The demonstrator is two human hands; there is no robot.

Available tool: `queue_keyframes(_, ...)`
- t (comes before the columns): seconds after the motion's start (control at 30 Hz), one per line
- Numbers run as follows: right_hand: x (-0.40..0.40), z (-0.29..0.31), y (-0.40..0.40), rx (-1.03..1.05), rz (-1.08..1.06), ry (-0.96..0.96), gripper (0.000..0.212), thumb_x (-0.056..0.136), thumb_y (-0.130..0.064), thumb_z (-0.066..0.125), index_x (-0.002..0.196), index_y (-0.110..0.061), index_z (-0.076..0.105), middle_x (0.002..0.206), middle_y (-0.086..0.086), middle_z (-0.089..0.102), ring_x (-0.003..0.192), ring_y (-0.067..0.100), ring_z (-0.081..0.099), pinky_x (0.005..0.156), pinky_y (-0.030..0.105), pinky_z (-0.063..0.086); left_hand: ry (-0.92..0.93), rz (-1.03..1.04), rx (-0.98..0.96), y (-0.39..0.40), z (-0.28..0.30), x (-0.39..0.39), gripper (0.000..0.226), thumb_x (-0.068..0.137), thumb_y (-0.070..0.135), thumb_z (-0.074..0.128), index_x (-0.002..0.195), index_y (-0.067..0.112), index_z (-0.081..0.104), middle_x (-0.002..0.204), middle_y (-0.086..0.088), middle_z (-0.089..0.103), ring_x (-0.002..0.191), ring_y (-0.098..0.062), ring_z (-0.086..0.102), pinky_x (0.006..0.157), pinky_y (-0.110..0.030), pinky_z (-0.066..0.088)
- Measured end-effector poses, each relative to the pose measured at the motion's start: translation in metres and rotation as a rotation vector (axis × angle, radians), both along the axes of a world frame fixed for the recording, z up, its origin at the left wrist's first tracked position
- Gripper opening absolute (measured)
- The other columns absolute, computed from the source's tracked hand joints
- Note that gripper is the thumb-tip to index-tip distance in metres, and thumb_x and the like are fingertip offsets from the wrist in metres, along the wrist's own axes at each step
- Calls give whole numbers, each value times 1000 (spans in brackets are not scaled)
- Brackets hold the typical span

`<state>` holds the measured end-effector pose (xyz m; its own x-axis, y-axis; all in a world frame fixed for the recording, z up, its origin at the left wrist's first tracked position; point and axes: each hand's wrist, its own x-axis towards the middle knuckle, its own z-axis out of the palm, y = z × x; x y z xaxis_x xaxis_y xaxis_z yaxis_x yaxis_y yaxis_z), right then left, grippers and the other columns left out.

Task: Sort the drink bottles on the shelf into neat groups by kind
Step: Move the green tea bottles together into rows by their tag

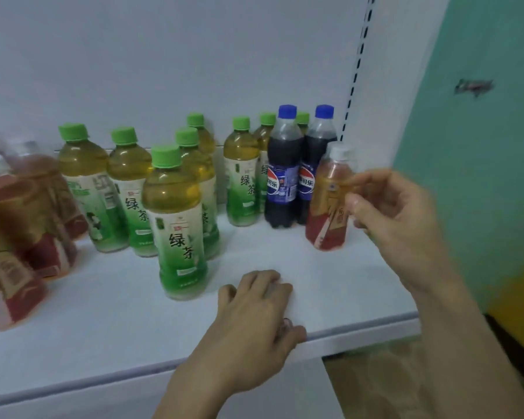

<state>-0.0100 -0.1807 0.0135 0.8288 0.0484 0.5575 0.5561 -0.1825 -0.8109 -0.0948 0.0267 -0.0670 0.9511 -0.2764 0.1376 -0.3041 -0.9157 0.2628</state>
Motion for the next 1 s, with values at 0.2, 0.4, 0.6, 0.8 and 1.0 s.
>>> queue_keyframes(0.2,76,9,-2,-160,-138,-15,58,81,-39,78,130,-45,47,127,-6,56,111,7,58,92,41,56,57,134,-64,-32,-3,25,66,87,77,26,141,41,38,148,17,23,141,-5,14,104,-36,16)
queue_keyframes(0.4,89,-2,-2,-243,-55,-114,63,76,-26,85,117,-48,43,100,-22,65,84,-3,67,74,23,56,20,300,-273,-37,1,33,62,89,72,42,145,45,40,132,29,44,128,12,32,113,-39,26)
queue_keyframes(0.6,55,-10,-19,166,205,-31,57,74,-26,85,117,-42,50,108,-8,71,91,16,75,72,27,60,-193,376,-527,-61,2,33,104,66,72,70,152,54,14,140,28,41,122,10,44,105,-28,41)
queue_keyframes(0.8,15,7,8,386,401,5,48,82,-29,84,116,-36,51,113,12,71,93,26,76,70,33,62,-495,339,-623,-42,14,3,80,75,45,80,145,42,42,134,28,54,123,-1,55,88,-14,49)
queue_keyframes(1.0,-35,19,79,318,557,-67,55,82,-26,79,124,-29,44,120,-7,70,103,17,74,71,28,62,-650,373,-559,31,21,-57,71,82,42,76,146,34,45,134,22,57,119,-10,59,90,-8,42)
